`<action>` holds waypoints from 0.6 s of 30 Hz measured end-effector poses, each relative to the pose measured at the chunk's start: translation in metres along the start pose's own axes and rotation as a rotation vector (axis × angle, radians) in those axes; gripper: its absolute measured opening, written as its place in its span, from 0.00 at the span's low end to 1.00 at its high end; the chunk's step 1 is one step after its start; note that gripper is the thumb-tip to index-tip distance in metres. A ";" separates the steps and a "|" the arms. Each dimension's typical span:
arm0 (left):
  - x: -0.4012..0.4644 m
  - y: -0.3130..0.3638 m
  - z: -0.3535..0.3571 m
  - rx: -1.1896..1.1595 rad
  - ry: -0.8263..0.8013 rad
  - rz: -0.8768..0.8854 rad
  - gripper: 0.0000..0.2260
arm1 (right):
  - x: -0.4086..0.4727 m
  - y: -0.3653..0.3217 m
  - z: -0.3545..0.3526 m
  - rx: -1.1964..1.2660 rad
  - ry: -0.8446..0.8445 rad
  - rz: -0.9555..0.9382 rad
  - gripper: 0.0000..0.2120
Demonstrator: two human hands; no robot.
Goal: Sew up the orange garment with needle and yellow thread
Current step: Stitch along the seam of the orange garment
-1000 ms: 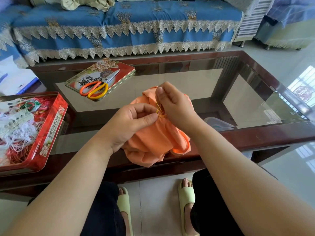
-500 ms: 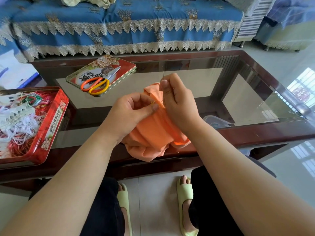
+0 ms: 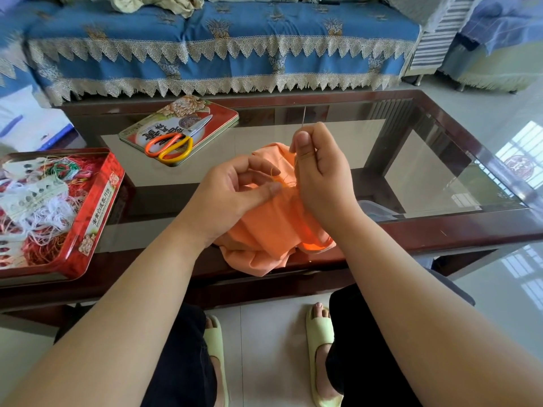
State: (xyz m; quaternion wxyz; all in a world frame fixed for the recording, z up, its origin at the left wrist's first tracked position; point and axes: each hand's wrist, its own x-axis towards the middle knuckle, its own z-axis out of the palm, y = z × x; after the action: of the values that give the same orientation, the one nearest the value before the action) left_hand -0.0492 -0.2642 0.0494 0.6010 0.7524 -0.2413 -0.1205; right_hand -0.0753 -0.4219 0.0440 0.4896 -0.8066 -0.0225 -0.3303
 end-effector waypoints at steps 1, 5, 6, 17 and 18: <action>0.000 0.000 -0.001 -0.009 0.032 -0.009 0.11 | 0.000 0.000 -0.001 0.002 0.007 -0.002 0.09; 0.000 0.003 -0.005 -0.032 0.071 -0.039 0.15 | 0.001 0.000 -0.004 0.002 0.043 0.007 0.09; -0.001 0.003 -0.005 0.001 0.046 -0.065 0.18 | 0.001 -0.001 -0.004 -0.006 0.049 0.006 0.09; -0.004 0.008 0.001 0.215 -0.135 -0.217 0.16 | 0.002 0.003 -0.008 -0.054 -0.017 -0.014 0.09; -0.003 0.008 0.002 0.195 -0.145 -0.217 0.11 | 0.005 0.003 -0.010 -0.045 -0.048 0.031 0.10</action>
State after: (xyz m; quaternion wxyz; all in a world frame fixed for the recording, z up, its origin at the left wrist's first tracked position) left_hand -0.0544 -0.2651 0.0559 0.4898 0.8180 -0.2117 -0.2147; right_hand -0.0755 -0.4328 0.0472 0.4756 -0.8255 -0.0140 -0.3036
